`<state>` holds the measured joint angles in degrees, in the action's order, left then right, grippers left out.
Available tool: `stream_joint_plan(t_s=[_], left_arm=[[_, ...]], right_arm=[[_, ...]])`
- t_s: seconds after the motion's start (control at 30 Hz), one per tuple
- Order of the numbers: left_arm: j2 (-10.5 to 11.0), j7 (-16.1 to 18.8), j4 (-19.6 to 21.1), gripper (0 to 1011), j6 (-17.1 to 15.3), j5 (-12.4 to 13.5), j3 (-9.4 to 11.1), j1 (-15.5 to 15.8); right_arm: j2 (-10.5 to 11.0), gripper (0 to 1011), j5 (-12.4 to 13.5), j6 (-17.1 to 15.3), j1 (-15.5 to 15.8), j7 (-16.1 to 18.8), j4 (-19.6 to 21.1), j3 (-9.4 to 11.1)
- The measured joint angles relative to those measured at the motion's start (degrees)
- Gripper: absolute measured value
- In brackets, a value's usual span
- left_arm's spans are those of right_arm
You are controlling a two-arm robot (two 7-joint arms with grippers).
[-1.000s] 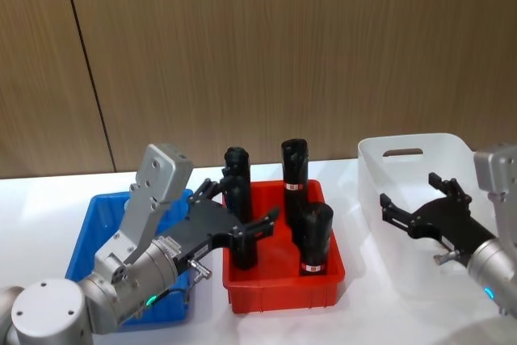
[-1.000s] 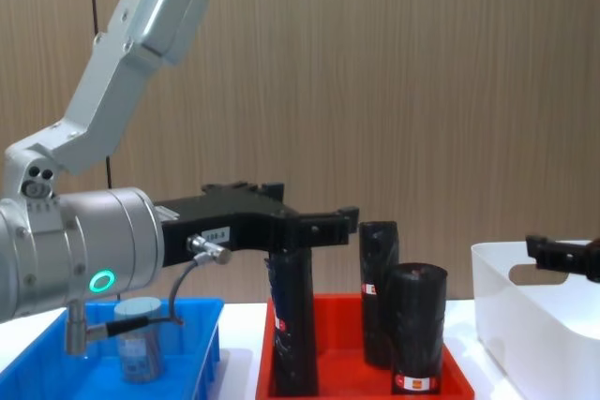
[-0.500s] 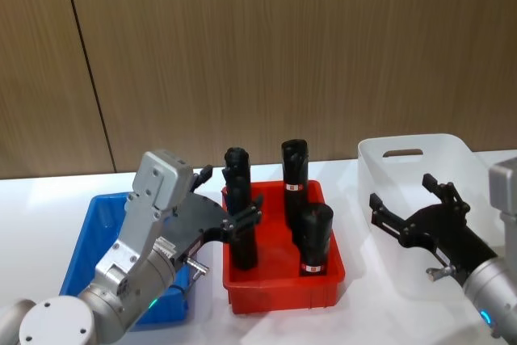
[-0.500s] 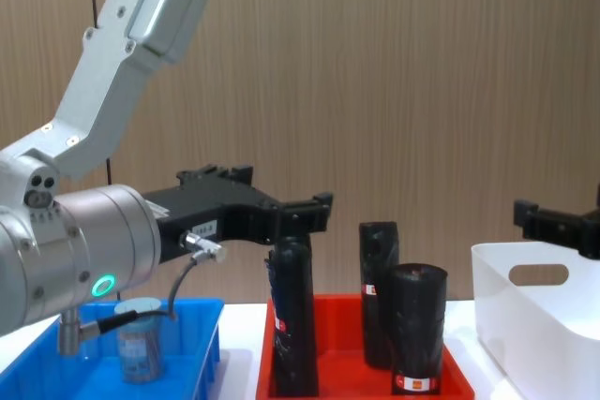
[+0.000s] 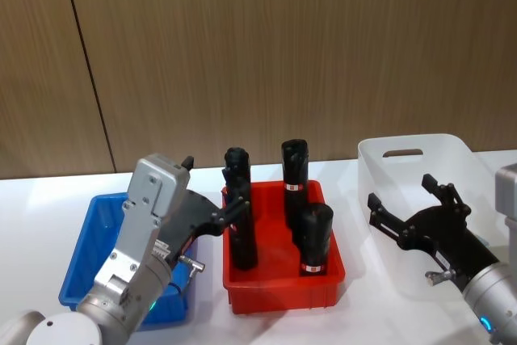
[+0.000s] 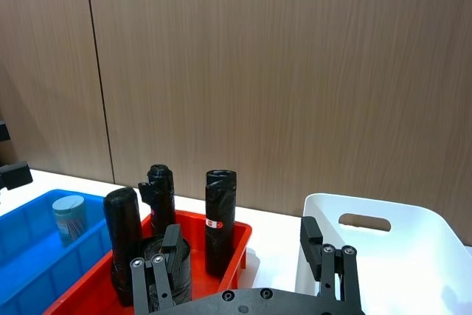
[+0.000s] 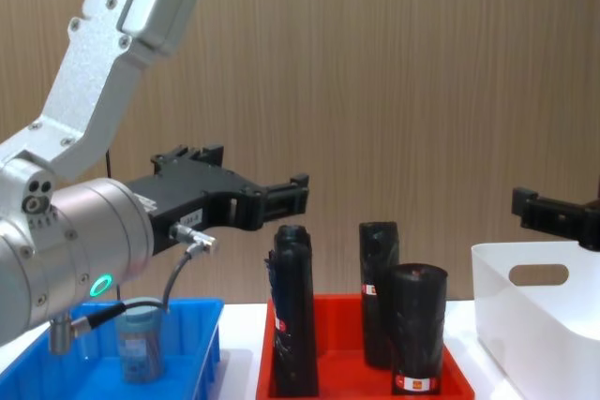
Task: Pick the cotton swabs from the blue box and place them into the white box.
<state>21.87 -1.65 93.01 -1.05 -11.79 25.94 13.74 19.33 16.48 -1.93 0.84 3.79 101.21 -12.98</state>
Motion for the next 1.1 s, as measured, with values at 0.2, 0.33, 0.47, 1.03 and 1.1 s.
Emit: stream_joint_plan(t_s=[0.2,0.33,0.47,1.03,1.1], left_arm=[[0.05,0.99,0.22,1004,0.29,0.32,0.12,-0.18],[0.05,1.02,0.23,1004,0.29,0.32,0.12,-0.18],[0.04,1.03,0.22,1004,0.29,0.32,0.12,-0.18],[0.03,1.03,0.21,1004,0.27,0.31,0.08,-0.15],[0.02,1.03,0.2,1004,0.26,0.31,0.08,-0.15]], right_arm=[[0.0,1002,0.0,0.0,0.0,0.0,0.03,0.02],[0.0,1002,0.0,0.0,0.01,0.0,0.03,0.04],[0.0,1002,0.0,0.0,0.0,0.01,0.03,0.04],[0.3,1002,1.29,-2.36,-1.06,4.88,-1.15,0.26],[0.33,1002,1.34,-2.87,-1.33,5.9,-1.46,0.26]])
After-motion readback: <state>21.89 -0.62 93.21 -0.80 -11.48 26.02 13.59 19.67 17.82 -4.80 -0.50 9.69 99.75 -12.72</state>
